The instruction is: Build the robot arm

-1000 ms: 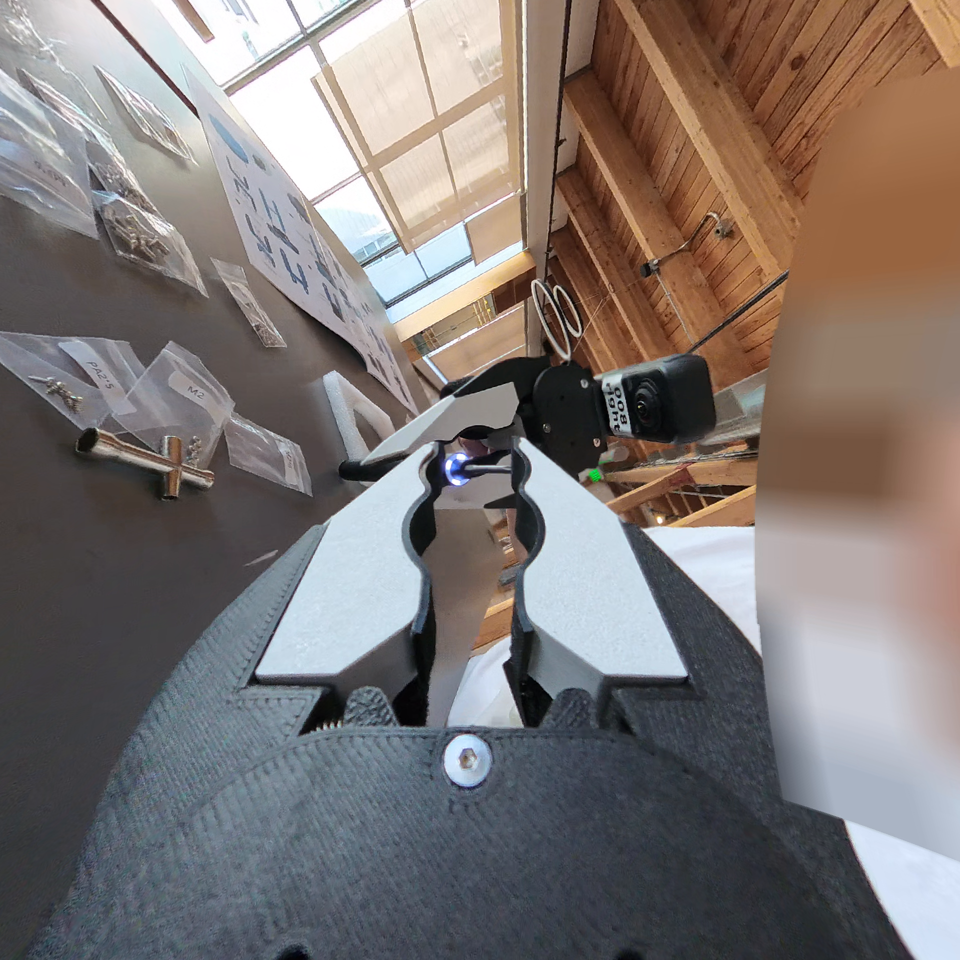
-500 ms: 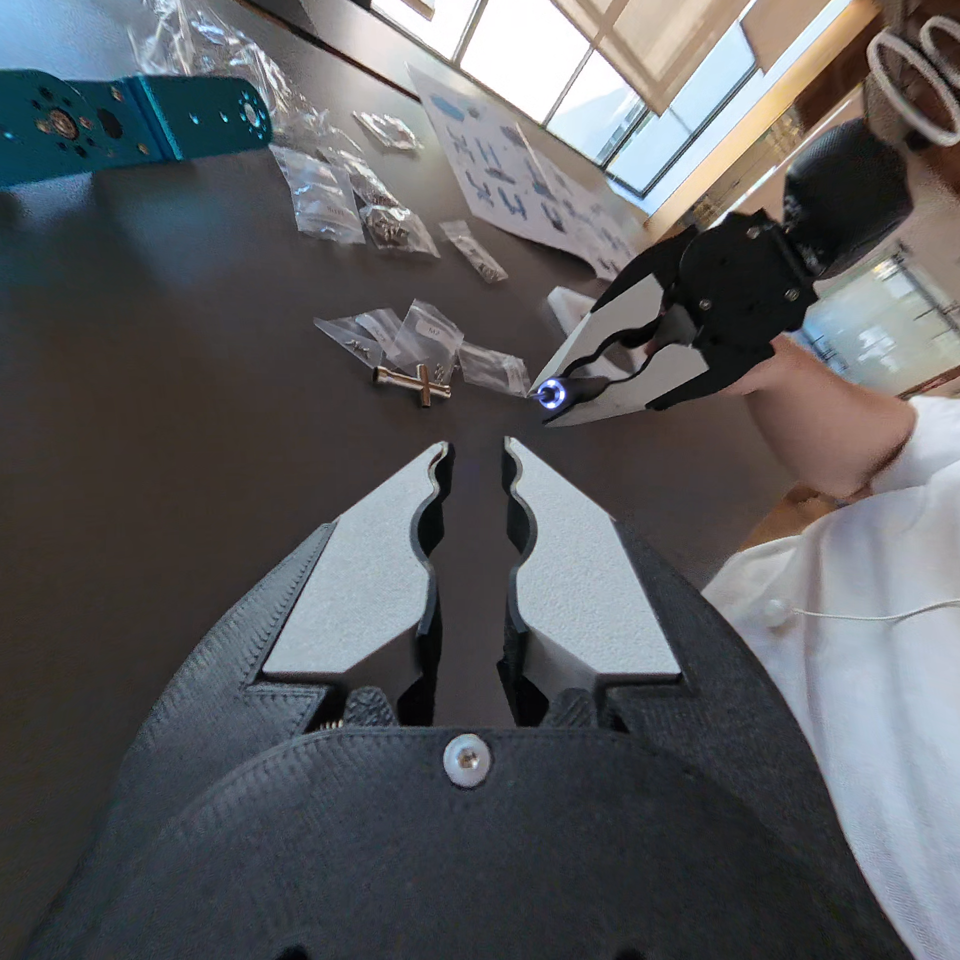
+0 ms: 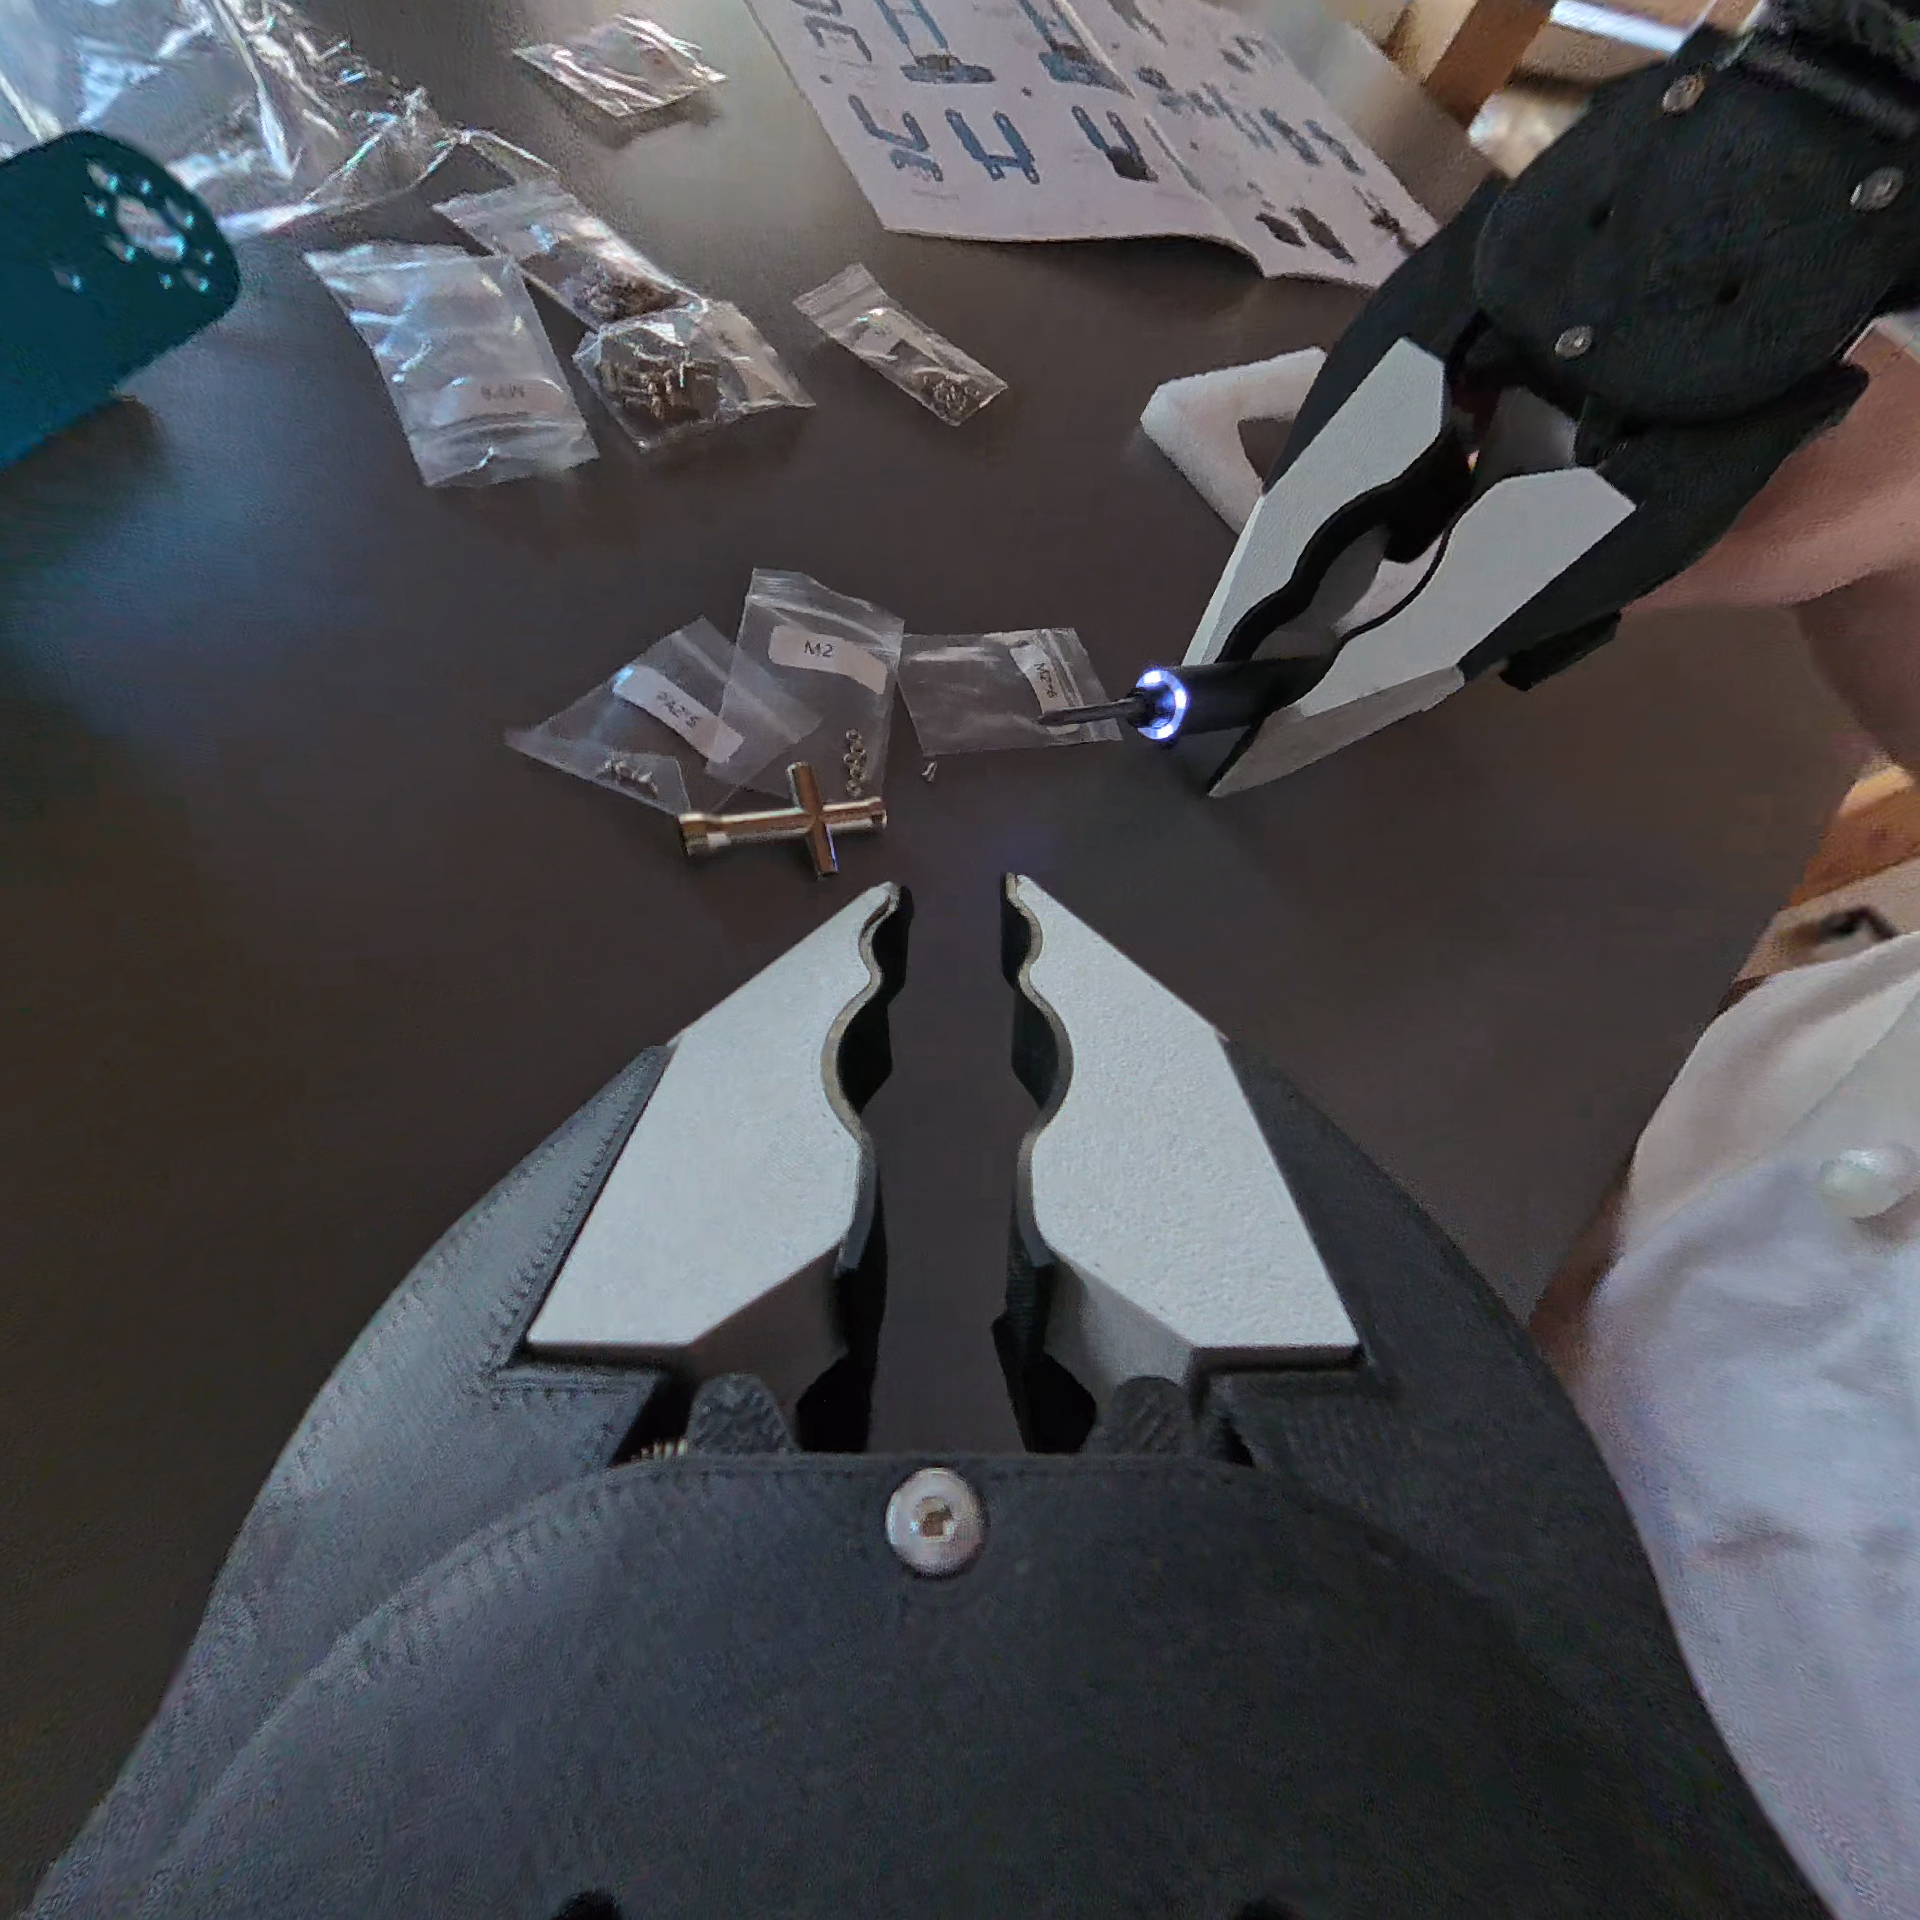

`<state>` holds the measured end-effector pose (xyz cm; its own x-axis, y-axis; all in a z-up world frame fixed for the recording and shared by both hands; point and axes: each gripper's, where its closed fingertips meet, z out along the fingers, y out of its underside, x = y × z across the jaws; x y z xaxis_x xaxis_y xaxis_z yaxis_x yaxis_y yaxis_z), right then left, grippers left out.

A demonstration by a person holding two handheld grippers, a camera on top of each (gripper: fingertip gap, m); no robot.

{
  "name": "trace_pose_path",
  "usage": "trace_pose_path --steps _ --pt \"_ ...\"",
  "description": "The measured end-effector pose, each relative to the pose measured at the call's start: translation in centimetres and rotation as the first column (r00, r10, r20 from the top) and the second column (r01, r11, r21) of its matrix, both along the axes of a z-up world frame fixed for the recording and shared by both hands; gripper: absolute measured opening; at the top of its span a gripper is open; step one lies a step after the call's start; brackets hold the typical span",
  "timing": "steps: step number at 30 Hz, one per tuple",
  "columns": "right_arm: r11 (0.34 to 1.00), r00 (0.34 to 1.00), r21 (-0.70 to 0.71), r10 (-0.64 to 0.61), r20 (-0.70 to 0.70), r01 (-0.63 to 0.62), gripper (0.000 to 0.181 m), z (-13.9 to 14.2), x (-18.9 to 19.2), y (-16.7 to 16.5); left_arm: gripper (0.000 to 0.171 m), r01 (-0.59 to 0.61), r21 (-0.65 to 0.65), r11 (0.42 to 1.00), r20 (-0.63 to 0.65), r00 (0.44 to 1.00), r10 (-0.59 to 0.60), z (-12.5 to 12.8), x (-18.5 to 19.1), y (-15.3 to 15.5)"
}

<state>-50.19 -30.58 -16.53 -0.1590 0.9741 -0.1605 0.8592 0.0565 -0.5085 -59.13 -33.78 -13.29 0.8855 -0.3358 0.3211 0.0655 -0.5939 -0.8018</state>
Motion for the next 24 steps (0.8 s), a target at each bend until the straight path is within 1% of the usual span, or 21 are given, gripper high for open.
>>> trace_pose_path --steps 2,4,7,9,11,13,16,24 --pt "0.999 1.0 -0.033 -0.022 -0.009 0.022 0.018 0.0 0.2 0.1 0.014 0.058 -0.012 0.998 -0.098 0.993 -0.059 -0.3 0.0 1.0" --pt "0.998 0.999 -0.048 -0.046 -0.015 0.046 0.018 0.0 0.5 0.2 0.013 0.133 -0.027 0.991 -0.178 0.975 -0.136 -0.5 0.6 1.9" --pt "0.994 0.996 -0.066 -0.087 -0.022 0.085 0.018 0.1 1.2 0.3 0.011 0.214 -0.028 0.976 -0.329 0.92 -0.211 -1.0 1.3 3.3" --pt "0.992 0.995 -0.079 -0.097 -0.028 0.094 0.018 0.1 1.6 0.2 0.009 0.257 -0.03 0.966 -0.39 0.887 -0.248 -1.3 1.8 4.0" --pt "0.991 0.994 -0.093 -0.104 -0.035 0.1 0.018 0.1 1.9 0.1 0.009 0.292 -0.064 0.954 -0.409 0.865 -0.292 -2.0 2.3 4.3" --pt "0.989 0.994 -0.107 -0.106 -0.035 0.102 0.018 0.1 2.2 0.0 0.008 0.302 -0.082 0.95 -0.426 0.851 -0.308 -2.3 2.2 4.6" --pt "0.988 0.994 -0.117 -0.107 -0.037 0.102 0.018 0.1 2.4 0.0 0.006 0.324 -0.075 0.943 -0.4 0.856 -0.327 -2.0 2.6 4.7" --pt "0.986 0.994 -0.138 -0.1 -0.037 0.094 0.018 0.2 2.7 0.0 0.005 0.331 -0.097 0.938 -0.4 0.85 -0.342 -2.6 2.4 4.7"
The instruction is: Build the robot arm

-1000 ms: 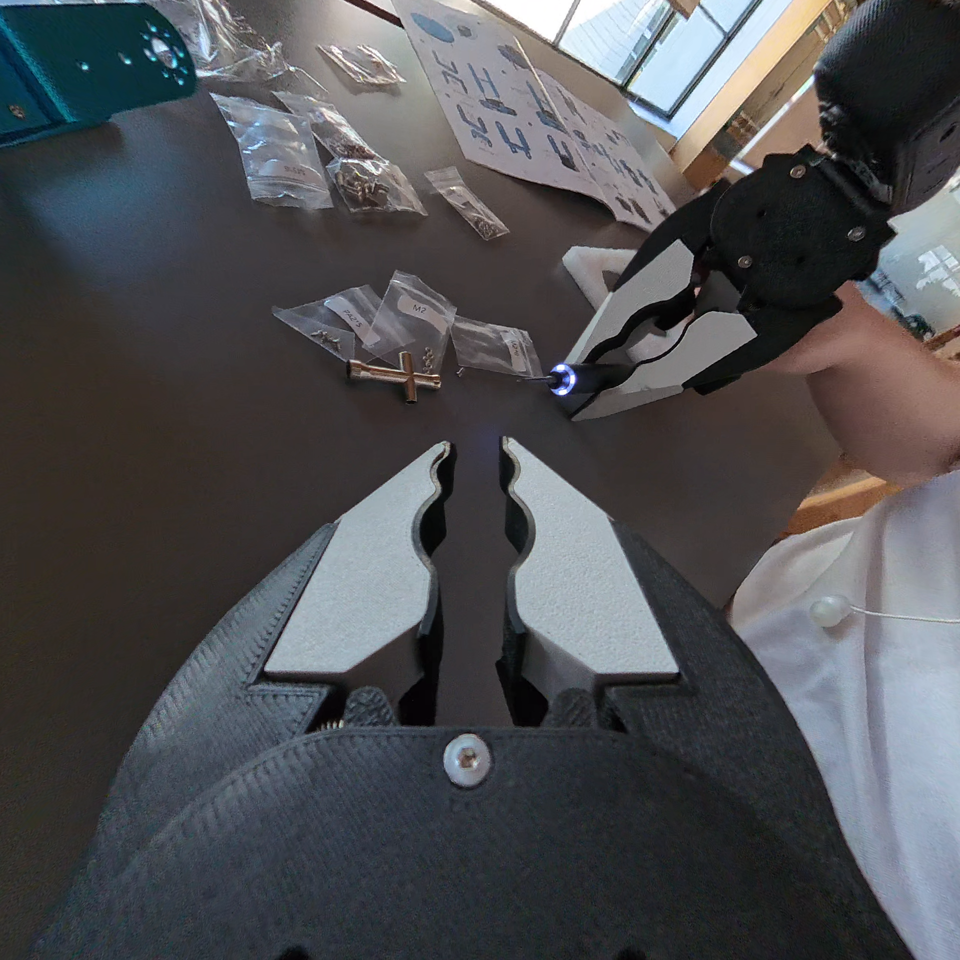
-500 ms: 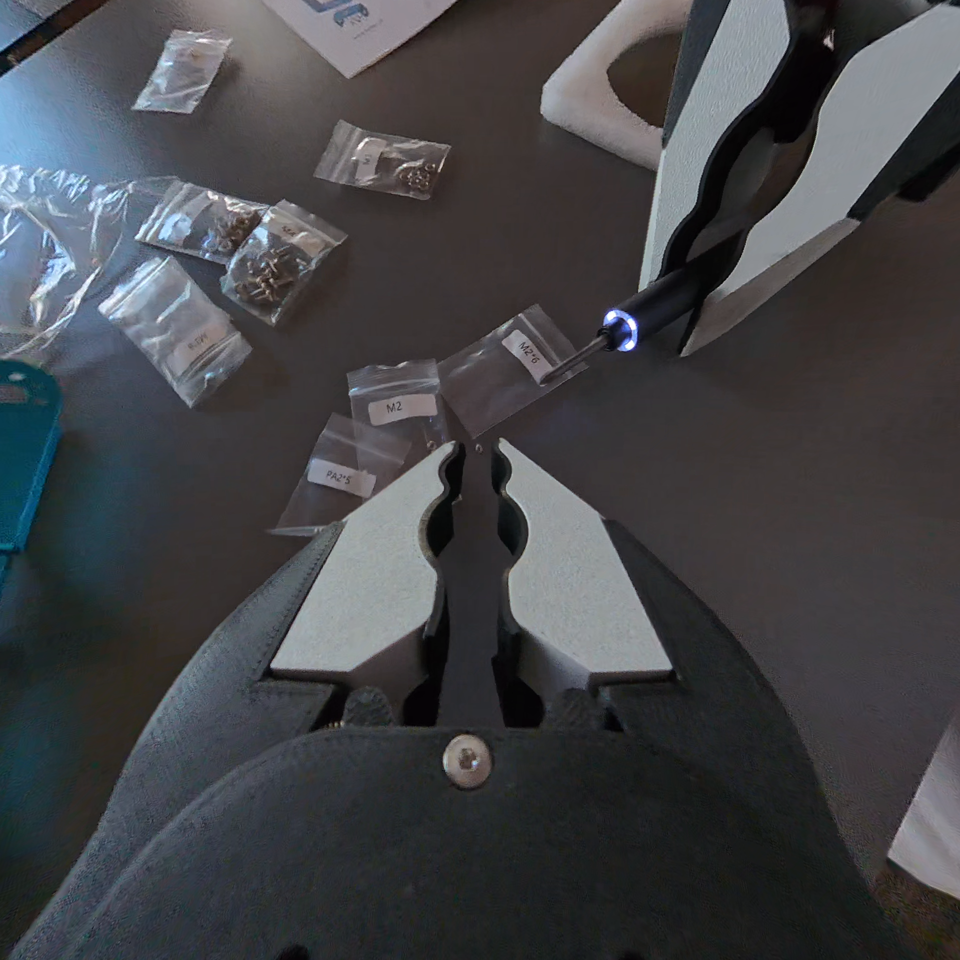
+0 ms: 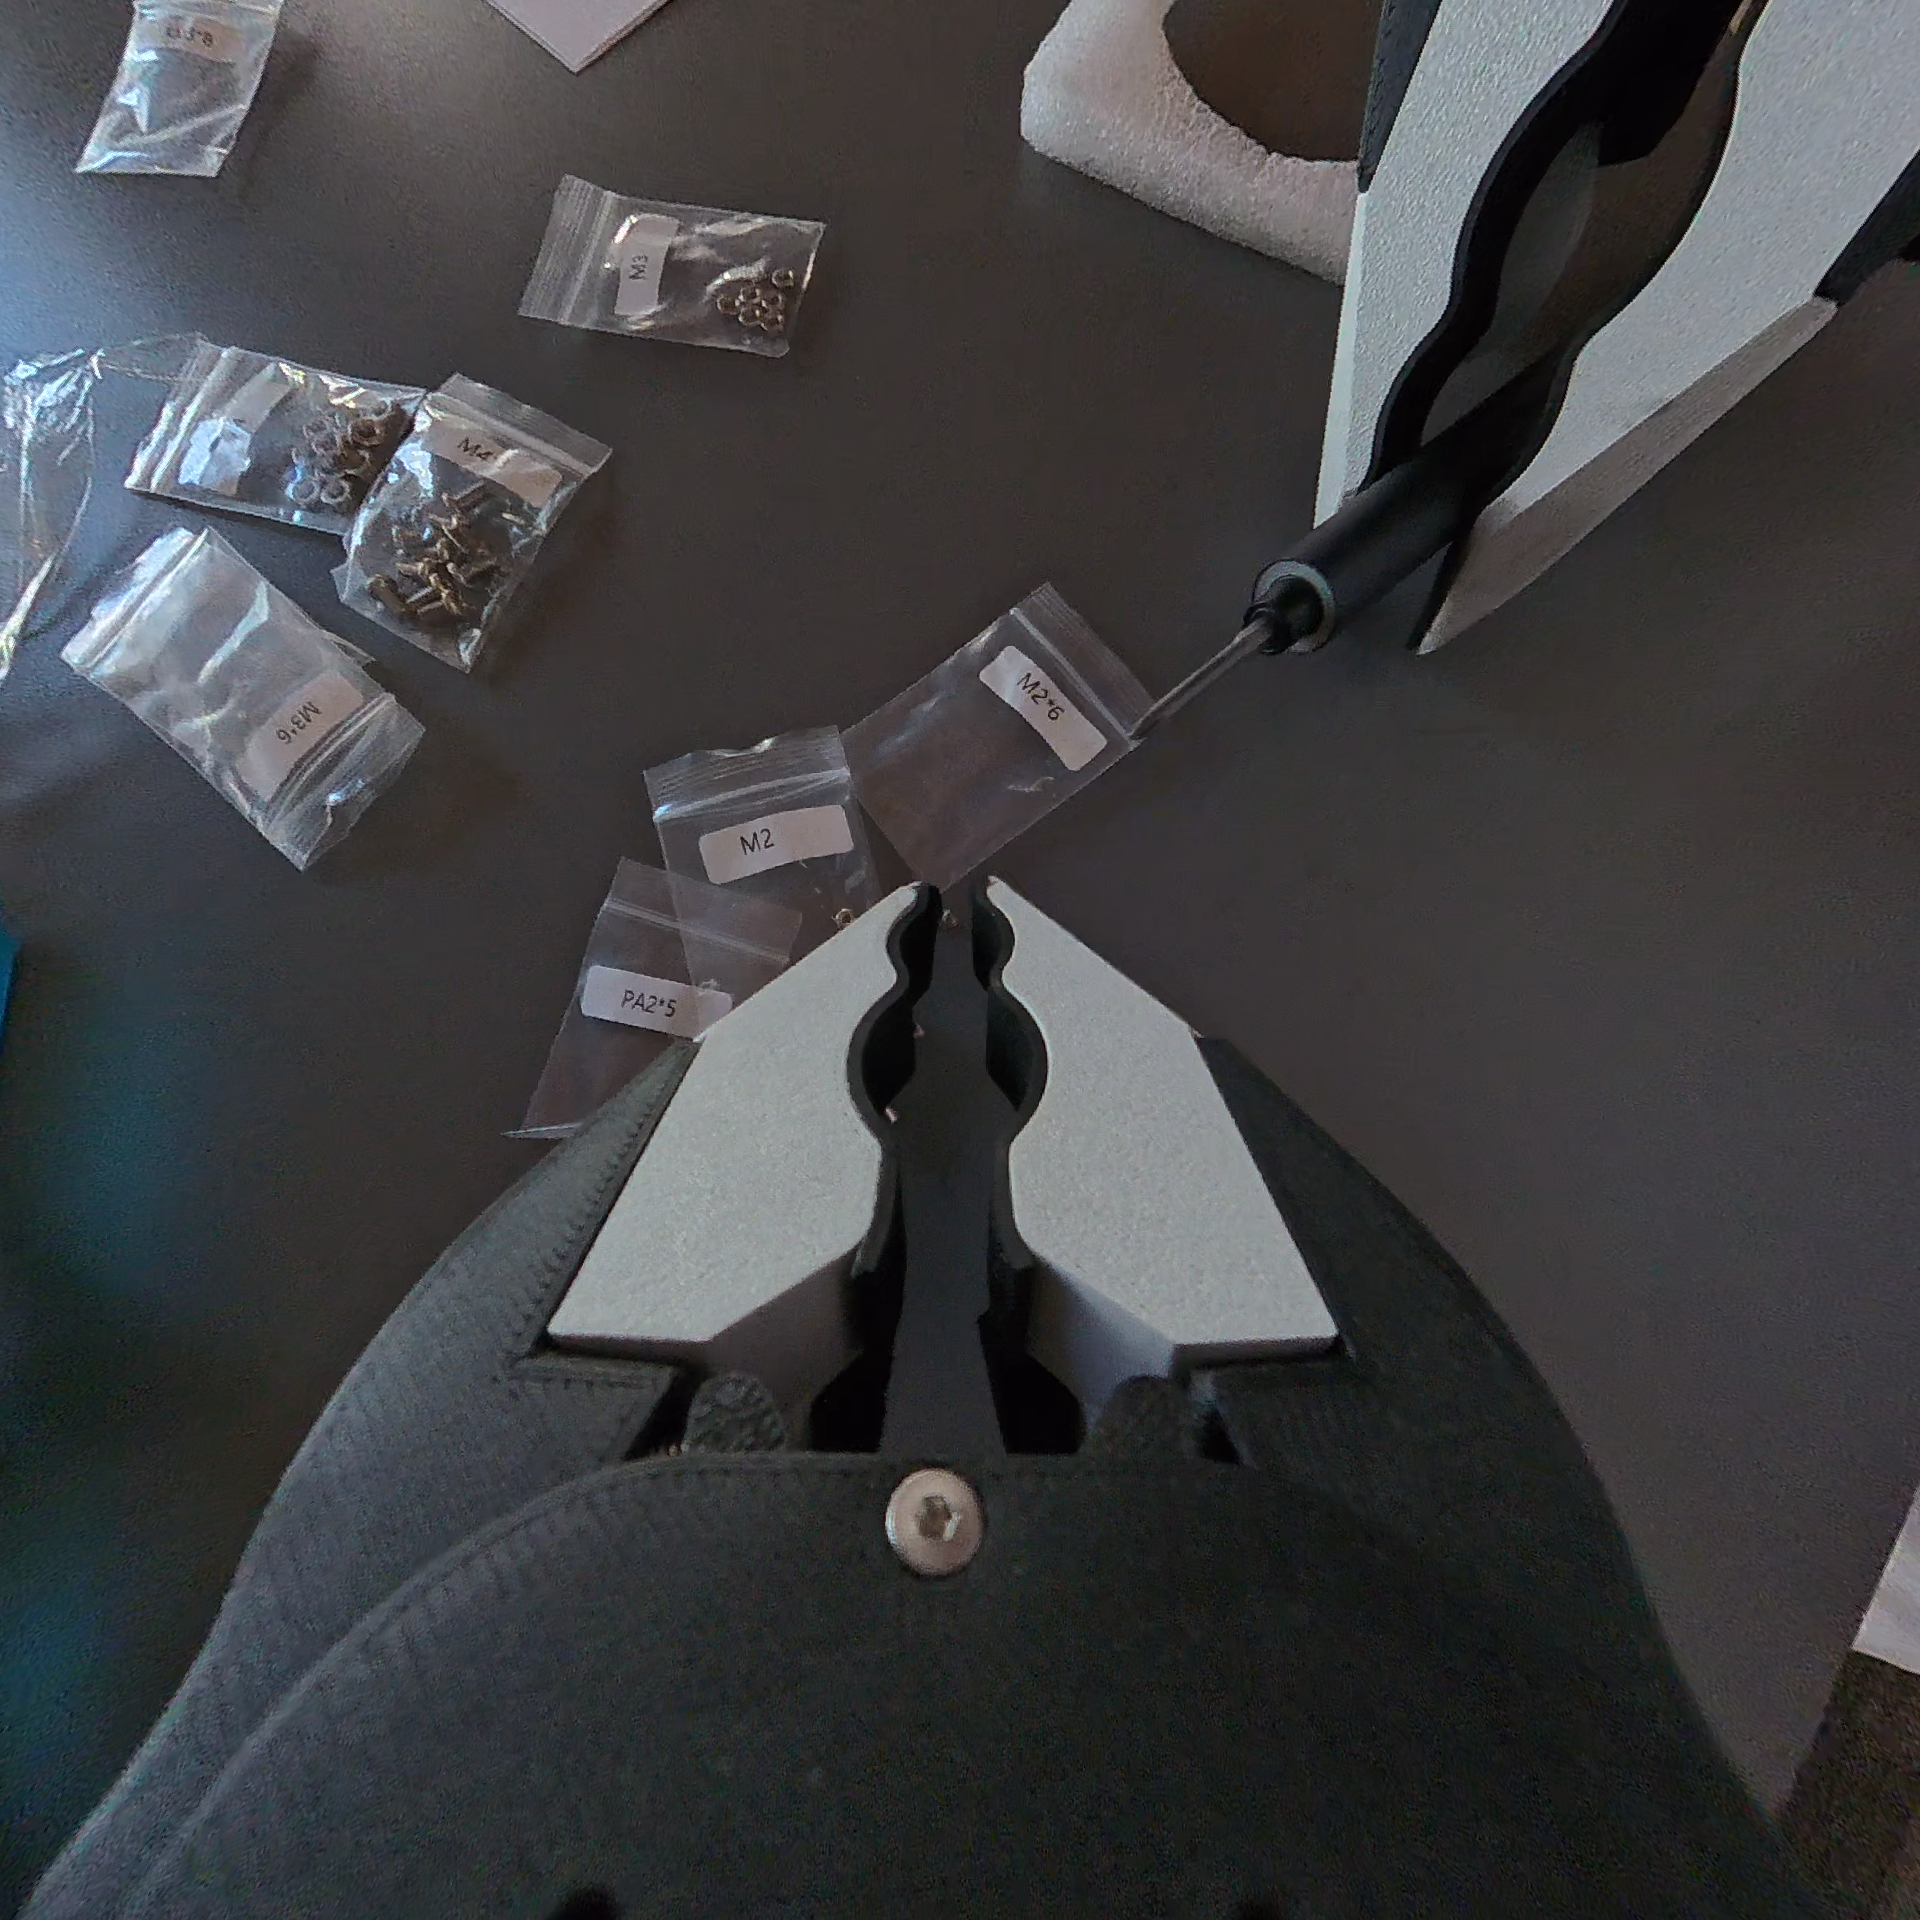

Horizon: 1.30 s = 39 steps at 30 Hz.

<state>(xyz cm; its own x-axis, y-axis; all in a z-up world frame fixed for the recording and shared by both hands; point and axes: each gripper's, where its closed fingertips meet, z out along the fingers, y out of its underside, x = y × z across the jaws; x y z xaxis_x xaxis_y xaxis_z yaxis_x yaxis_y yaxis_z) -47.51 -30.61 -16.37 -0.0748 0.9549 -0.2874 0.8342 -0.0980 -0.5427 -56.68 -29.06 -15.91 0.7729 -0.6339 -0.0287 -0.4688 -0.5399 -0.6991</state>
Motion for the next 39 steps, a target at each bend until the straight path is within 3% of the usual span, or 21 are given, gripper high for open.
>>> trace_pose_path --steps 11,15,17,18,21,22,23,29,34,39 --pt "1.0 1.0 -0.009 0.009 -0.001 -0.009 0.018 0.0 0.1 0.0 0.0 -0.022 -0.033 0.999 0.036 0.999 0.024 -0.7 -0.1 0.1" --pt "1.0 1.0 -0.016 0.001 -0.008 -0.001 0.018 0.0 0.1 0.0 0.0 -0.141 -0.055 0.988 0.171 0.974 0.148 0.5 -0.8 0.2" --pt "1.0 1.0 -0.026 -0.003 -0.015 0.002 0.018 0.1 -0.1 -0.3 0.0 -0.223 -0.147 0.964 0.351 0.899 0.261 1.5 -0.8 -0.2" --pt "0.999 1.0 -0.034 0.005 -0.019 -0.006 0.018 0.1 -0.3 -0.5 0.0 -0.239 -0.207 0.949 0.473 0.824 0.311 2.2 -0.5 -0.5" --pt "0.999 0.999 -0.046 0.026 -0.034 -0.027 0.018 0.1 -0.9 -1.3 0.0 -0.192 -0.346 0.918 0.791 0.467 0.396 5.1 -0.2 -1.1" --pt "0.999 0.999 -0.044 0.028 -0.041 -0.03 0.018 0.1 -1.1 -1.5 0.0 -0.18 -0.37 0.911 0.836 0.363 0.411 5.6 -0.5 -1.3" --pt "0.999 0.998 -0.044 0.03 -0.049 -0.032 0.018 0.1 -1.3 -1.6 0.0 -0.173 -0.39 0.904 0.854 0.299 0.425 5.6 -0.7 -1.5" --pt "0.997 0.991 -0.056 0.046 -0.124 -0.054 0.018 0.5 -2.4 -2.8 0.0 -0.165 -0.457 0.874 0.864 0.15 0.48 4.9 -0.5 -2.7" --pt "0.996 0.984 -0.081 0.032 -0.173 -0.047 0.017 0.7 -3.0 -3.0 0.0 -0.14 -0.475 0.868 0.863 0.118 0.491 4.5 -0.1 -3.3" --pt "0.996 0.982 -0.08 0.032 -0.187 -0.047 0.017 0.8 -3.0 -3.1 0.0 -0.163 -0.483 0.861 0.855 0.125 0.503 4.1 -0.5 -3.2"
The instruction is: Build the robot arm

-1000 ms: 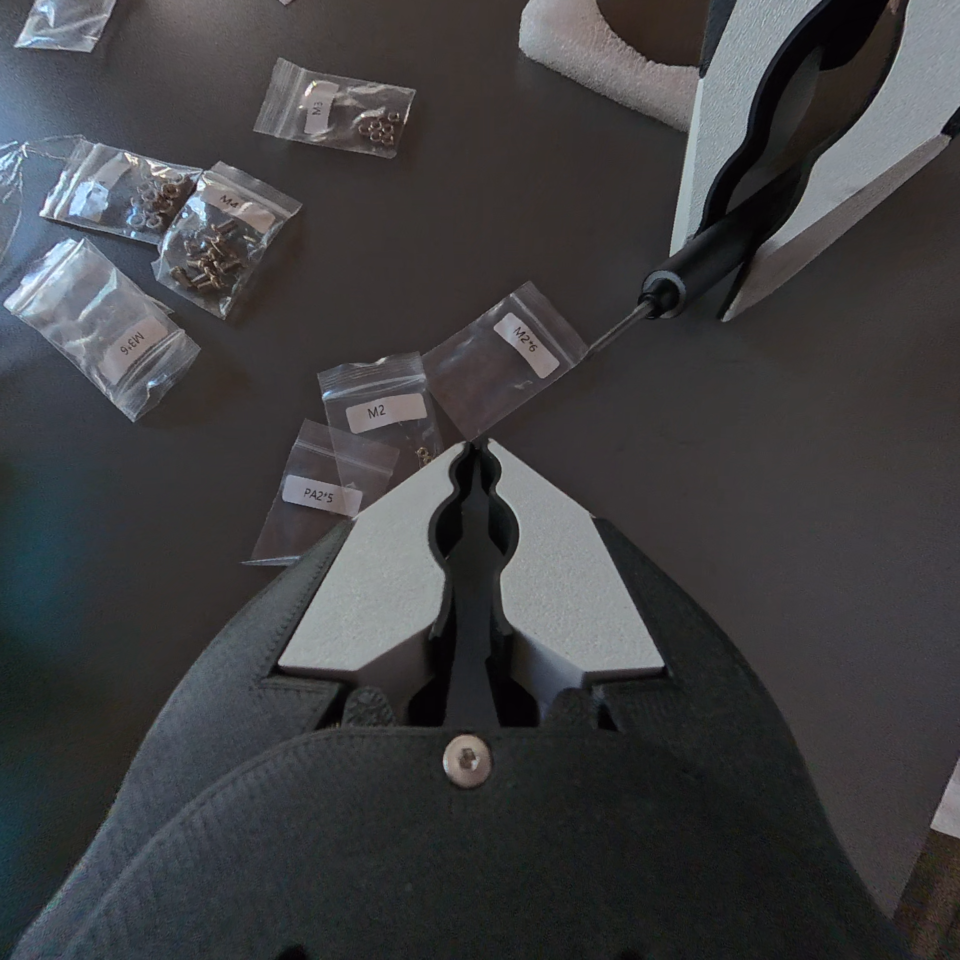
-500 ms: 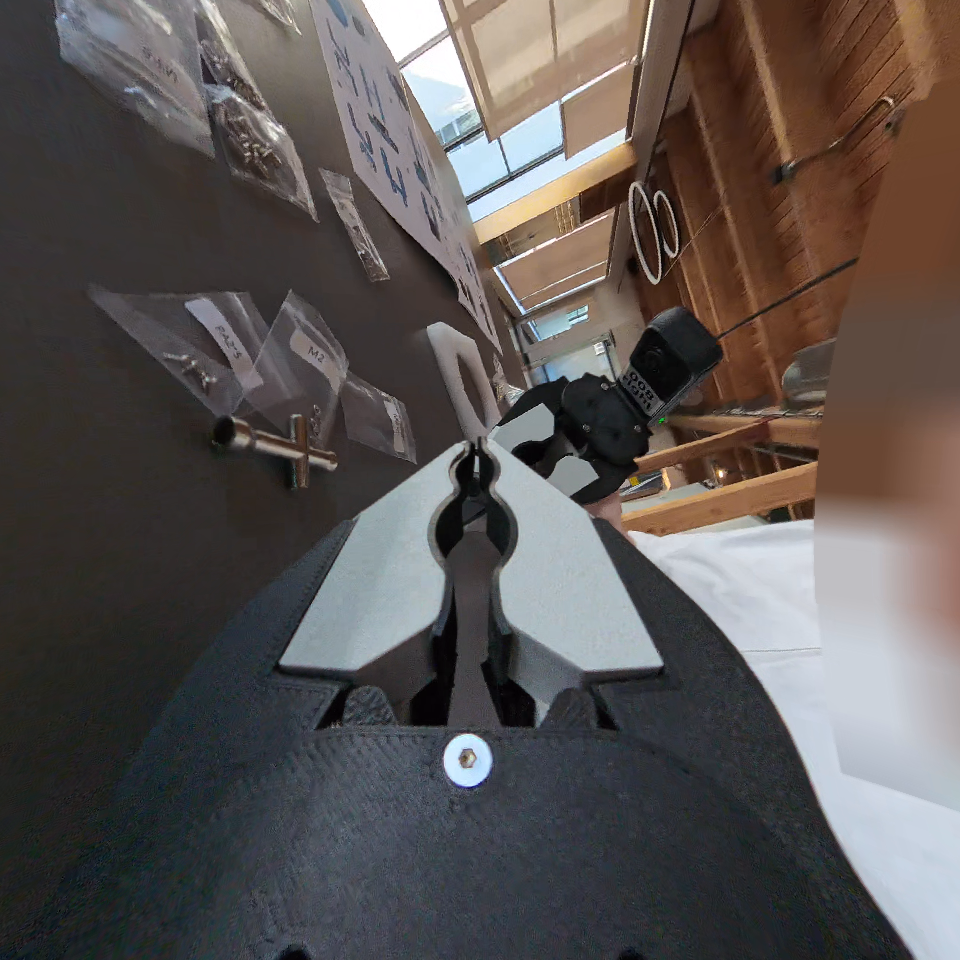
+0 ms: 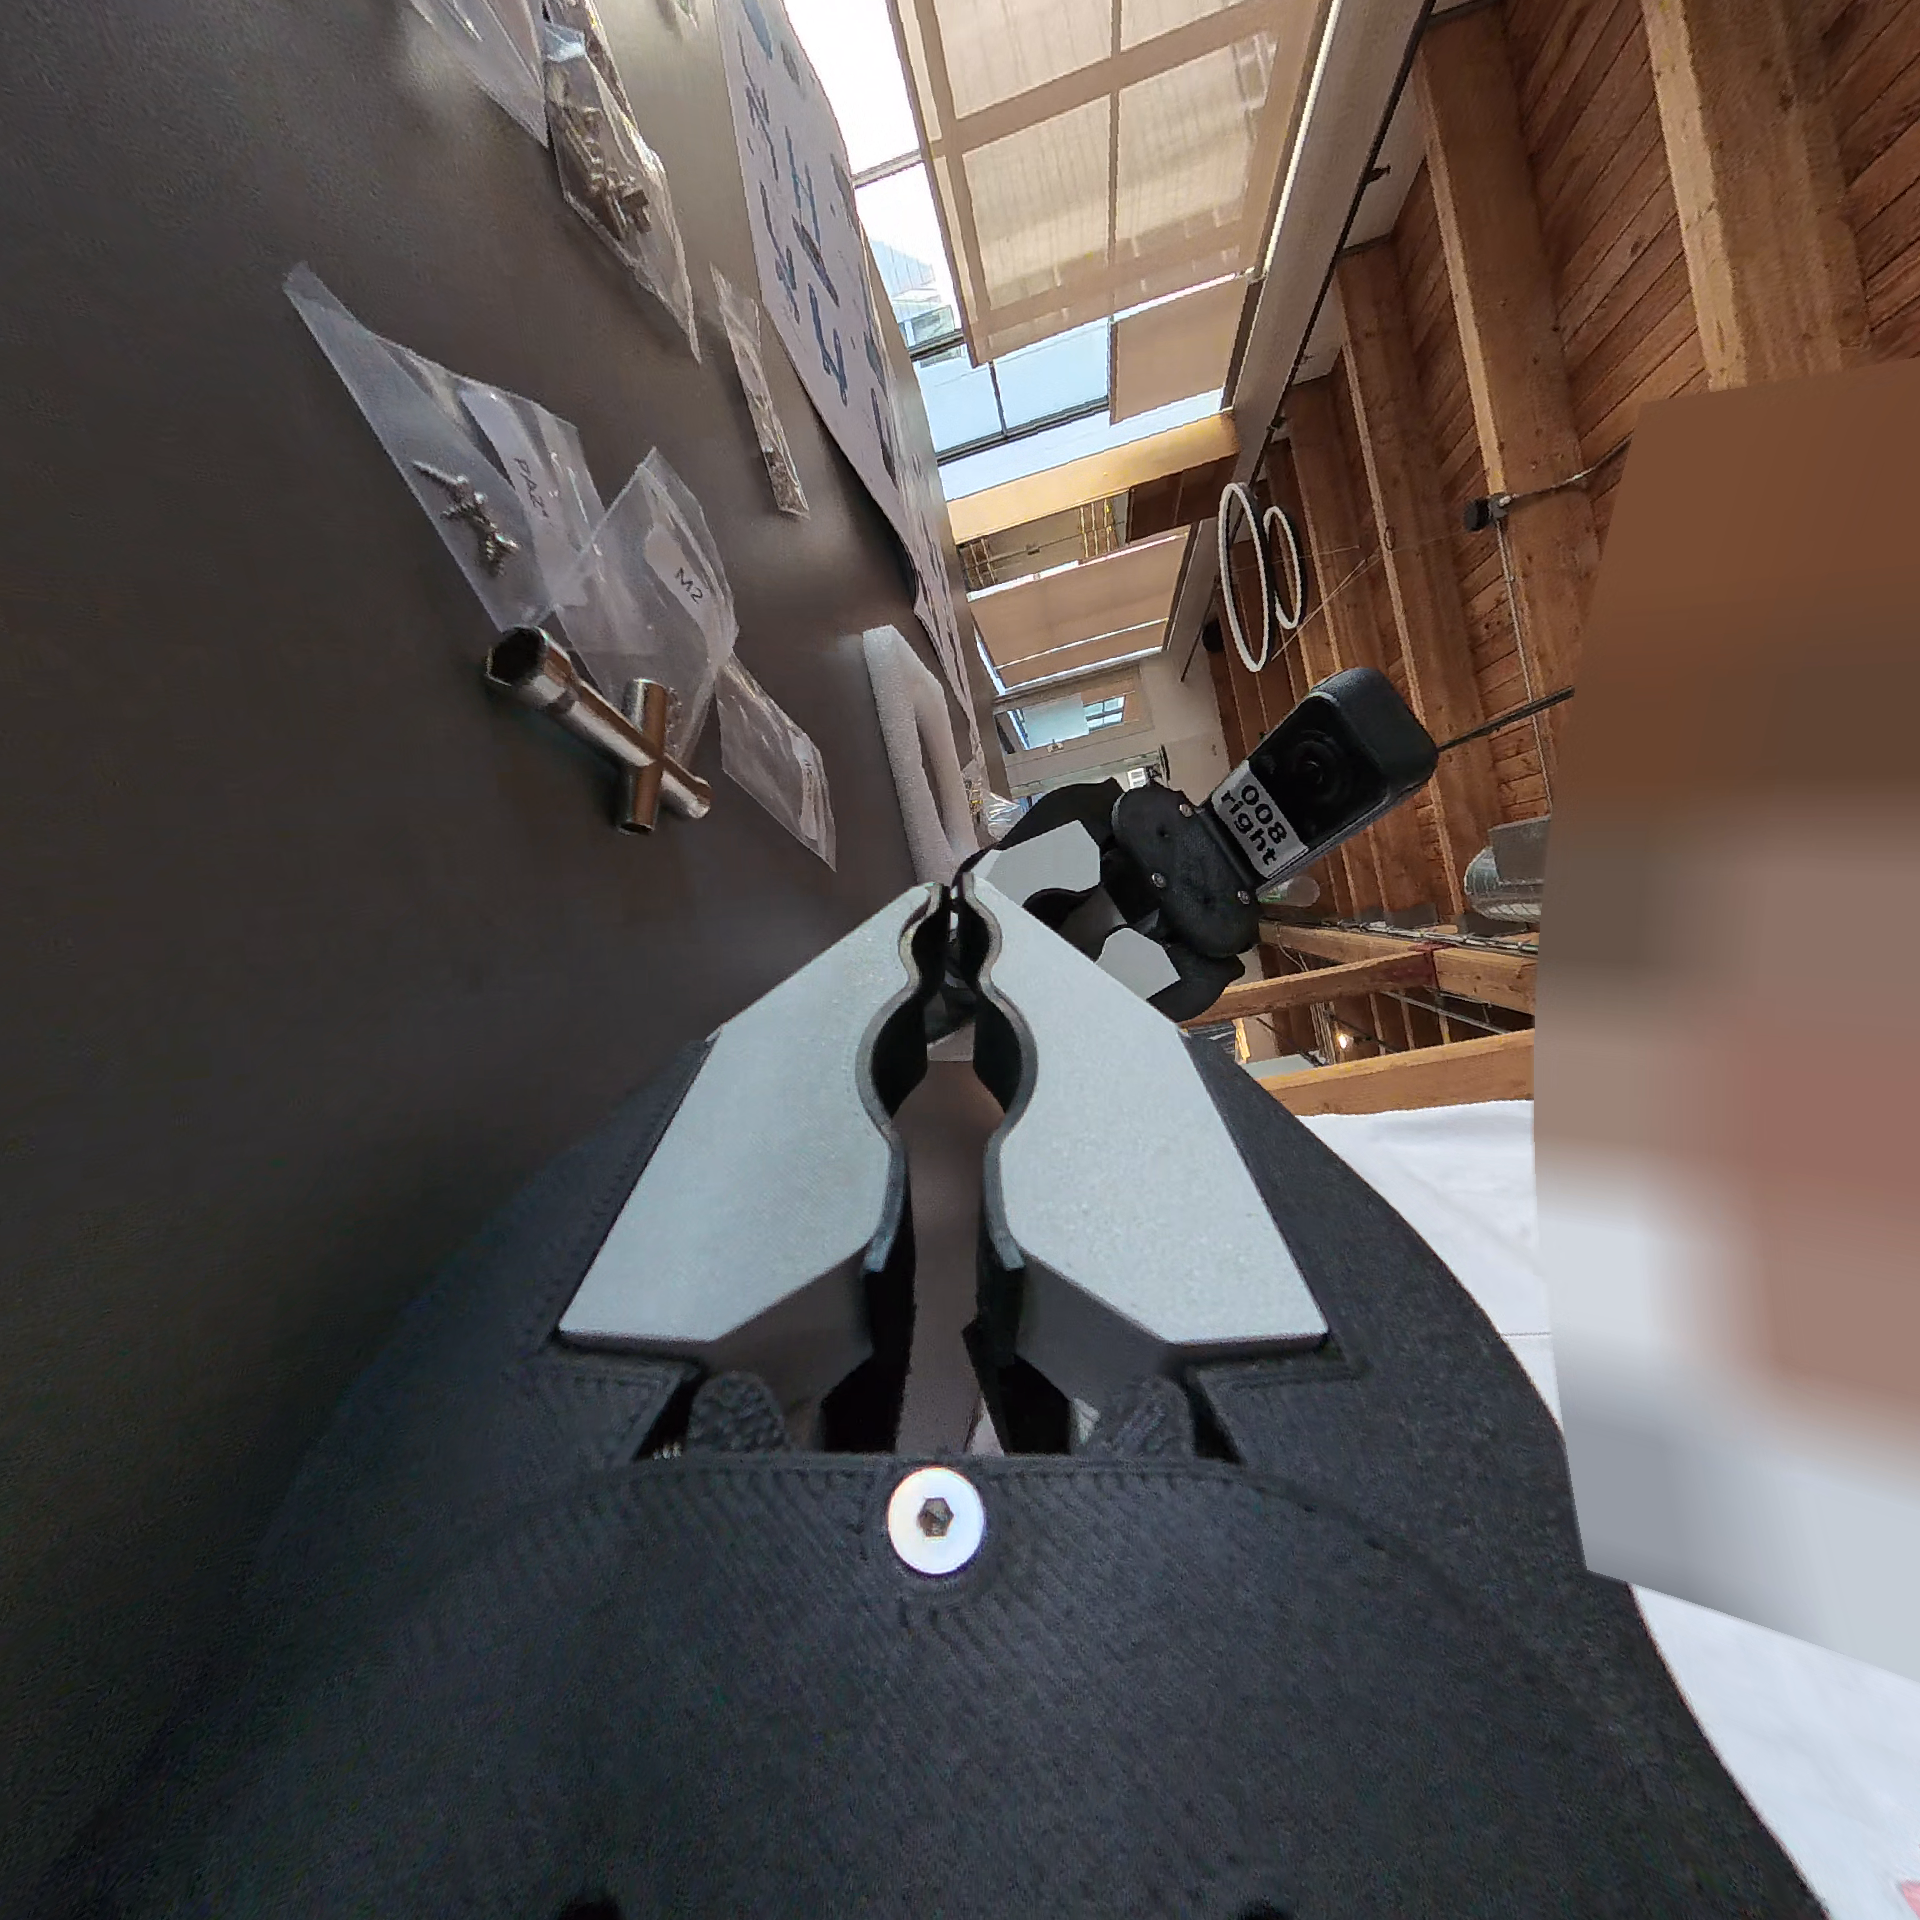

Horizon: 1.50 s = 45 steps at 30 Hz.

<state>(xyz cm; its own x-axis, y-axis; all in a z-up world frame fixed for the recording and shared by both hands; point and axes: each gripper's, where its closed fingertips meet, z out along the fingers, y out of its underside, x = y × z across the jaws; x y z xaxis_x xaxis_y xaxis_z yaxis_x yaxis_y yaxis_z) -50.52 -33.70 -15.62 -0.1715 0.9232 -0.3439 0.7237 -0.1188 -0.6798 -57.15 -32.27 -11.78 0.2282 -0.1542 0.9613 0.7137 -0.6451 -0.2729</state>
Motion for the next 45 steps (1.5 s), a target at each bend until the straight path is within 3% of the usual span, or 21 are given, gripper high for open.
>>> trace_pose_path --steps 39,45 --pt "1.0 1.0 0.008 0.017 0.008 -0.017 0.017 -0.29 -0.13 -0.14 0.0 0.039 0.001 0.999 -0.083 0.996 -0.038 -0.58 0.69 -0.46" --pt "0.992 0.999 0.127 0.013 0.042 -0.018 0.017 -0.68 -0.03 0.26 0.0 0.023 -0.06 0.998 -0.077 0.997 -0.028 -0.95 0.74 -0.5"
